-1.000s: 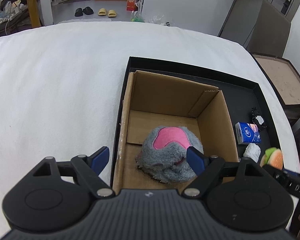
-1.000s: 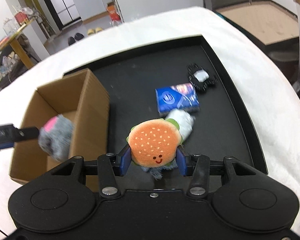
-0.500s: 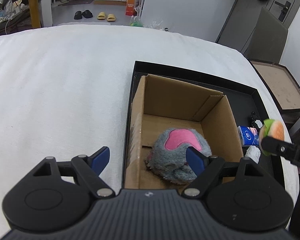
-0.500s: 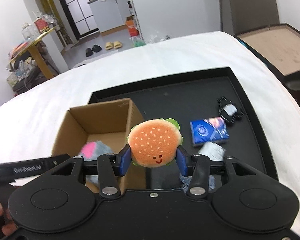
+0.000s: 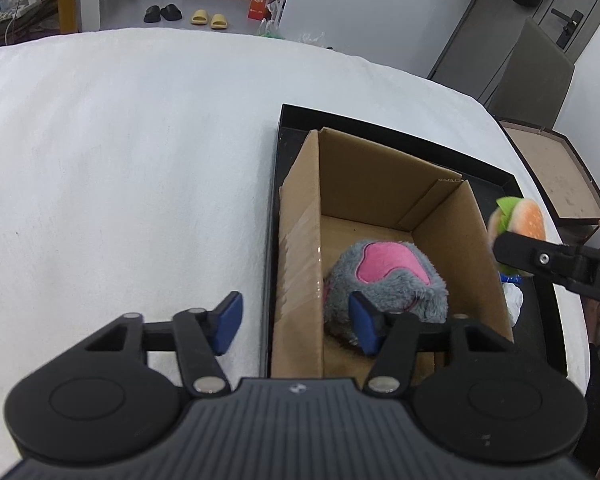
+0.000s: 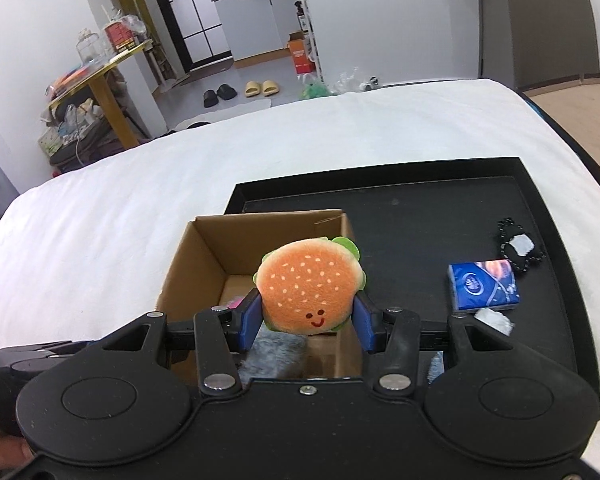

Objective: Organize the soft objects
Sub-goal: 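Carry the burger plush with the right gripper over the box, then open the right gripper to release the burger plush into the box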

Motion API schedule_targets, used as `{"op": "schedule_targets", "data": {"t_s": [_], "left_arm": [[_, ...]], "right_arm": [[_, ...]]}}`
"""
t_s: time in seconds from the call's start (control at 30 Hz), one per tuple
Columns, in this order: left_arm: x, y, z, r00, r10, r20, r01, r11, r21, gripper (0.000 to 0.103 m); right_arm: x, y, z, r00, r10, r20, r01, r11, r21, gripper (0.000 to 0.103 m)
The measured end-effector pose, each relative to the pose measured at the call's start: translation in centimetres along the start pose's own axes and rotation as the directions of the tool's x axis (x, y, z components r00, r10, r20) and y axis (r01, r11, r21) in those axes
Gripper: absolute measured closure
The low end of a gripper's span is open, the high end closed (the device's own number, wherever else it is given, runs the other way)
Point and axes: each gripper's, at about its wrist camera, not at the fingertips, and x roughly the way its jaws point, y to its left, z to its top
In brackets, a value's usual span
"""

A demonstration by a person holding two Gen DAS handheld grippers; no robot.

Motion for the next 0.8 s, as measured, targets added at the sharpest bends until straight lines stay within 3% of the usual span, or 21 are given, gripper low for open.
{"op": "schedule_targets", "data": {"t_s": [0.17,0.33,0.47,0.6,0.8], "left_arm": [[0.3,0.4,-0.2,1.0,-0.028,-0.009,0.028,1.0,-0.001,0.072],[0.7,0.9,-0.6,0.998,-0.056,-0.024,0.055,0.998,-0.017,0.085],[0.7,1.1,-0.7,0.997,-0.07,-0.023,0.069,0.997,-0.033,0.085],[0.6,1.0,-1.0,0.997,-0.07,-0.02,0.069,0.997,-0.032,0.085],[0.6,0.9,-0.8,0.998,-0.06,-0.019,0.059,0.998,-0.03,0.085]], "right_arm": [[0.8,1.3,0.2,1.0,0.009,-0.01,-0.009,1.0,-0.016,0.056],[1.6,2.4,0.1,1.0,0.019,-0.021,-0.02,0.999,-0.025,0.056],[2.0,3.1,-0.1,0.999,0.029,-0.03,-0.03,0.999,-0.025,0.055],[2.4,3.4,-0.2,0.998,0.05,-0.026,-0.05,0.999,-0.012,0.046],[2.2,3.0,-0.4,0.997,0.064,-0.032,-0.063,0.998,0.009,0.046]]}}
